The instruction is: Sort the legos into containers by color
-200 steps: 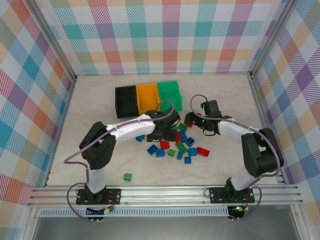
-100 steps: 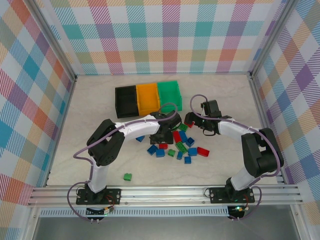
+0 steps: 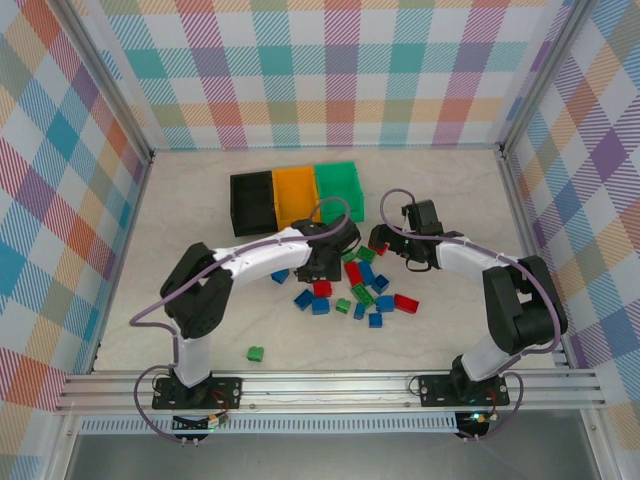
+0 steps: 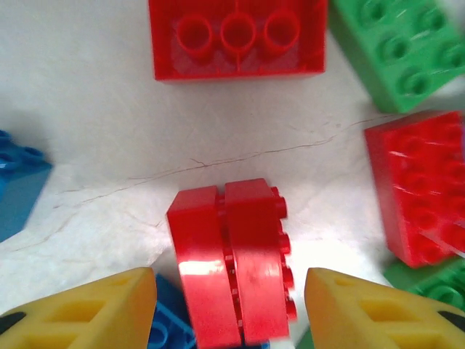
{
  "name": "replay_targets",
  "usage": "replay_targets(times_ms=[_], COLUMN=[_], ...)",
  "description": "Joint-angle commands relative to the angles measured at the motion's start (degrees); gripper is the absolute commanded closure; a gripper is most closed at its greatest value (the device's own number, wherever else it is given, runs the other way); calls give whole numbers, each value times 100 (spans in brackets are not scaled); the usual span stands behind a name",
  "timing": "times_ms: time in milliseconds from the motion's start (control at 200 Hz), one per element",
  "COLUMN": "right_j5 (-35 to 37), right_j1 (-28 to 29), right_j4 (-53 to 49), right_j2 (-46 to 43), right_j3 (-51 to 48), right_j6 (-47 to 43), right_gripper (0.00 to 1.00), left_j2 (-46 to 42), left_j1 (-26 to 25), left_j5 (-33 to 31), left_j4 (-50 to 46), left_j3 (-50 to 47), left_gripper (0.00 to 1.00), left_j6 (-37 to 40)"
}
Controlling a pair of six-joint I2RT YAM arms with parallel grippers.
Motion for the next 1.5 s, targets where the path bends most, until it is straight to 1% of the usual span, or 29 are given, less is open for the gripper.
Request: replay_targets(times_ms=[0, 50, 130, 160, 375, 495, 660, 755, 940, 1025, 1185, 1260, 1325, 1365, 1415, 1460, 1495], right_j5=[-31, -34, -33, -34, -38, -26, -14, -10, -16, -17, -9, -16, -12, -21, -25, -10, -21], right_j1=[3, -1, 1, -3, 3, 3, -2, 1, -4, 0, 0, -4, -1, -4, -2, 4, -3], right_j4=[-52, -52, -51, -48, -34, -44, -57, -58, -66, -64, -73, -69, -70, -64, -66, -66, -67], right_j2=[-19, -34, -30, -28, -12, -3, -8, -9, -17, -12, -15, -14, -8, -3, -6, -10, -10], right_j3=[121, 121, 113, 113, 115, 128, 132, 132, 139, 139, 139, 140, 139, 139, 139, 139, 139], right_j6=[64, 60, 68, 67, 70, 68, 58, 59, 56, 60, 59, 55, 59, 57, 56, 60, 60], right_gripper=[3, 3, 3, 3, 3, 3, 3, 3, 3, 3, 3, 3, 3, 3, 3, 3, 3], left_j2=[-800, -1013, -1108, -1072, -298, 204, 695, 892, 970, 971, 907, 805, 690, 605, 475, 339, 216], left_j1=[235, 344, 462, 472, 370, 244, 174, 175, 175, 167, 173, 160, 165, 166, 163, 177, 199], left_j5=[-201, -174, 101, 135, 735, 829, 830, 823, 803, 816, 822, 838, 810, 760, 618, 508, 410], left_j4=[-180, -127, -77, -114, 33, -24, -148, -180, -114, -58, 7, 11, -13, -60, -146, -241, -313], left_j3=[-194, -323, -462, -471, -409, -117, 180, 241, 224, 228, 231, 216, 221, 223, 229, 227, 220], left_gripper=[45, 44, 34, 32, 23, 18, 18, 23, 24, 29, 46, 57, 71, 78, 82, 89, 93], left_j6=[108, 108, 112, 117, 119, 177, 232, 272, 271, 265, 271, 274, 279, 280, 283, 291, 310])
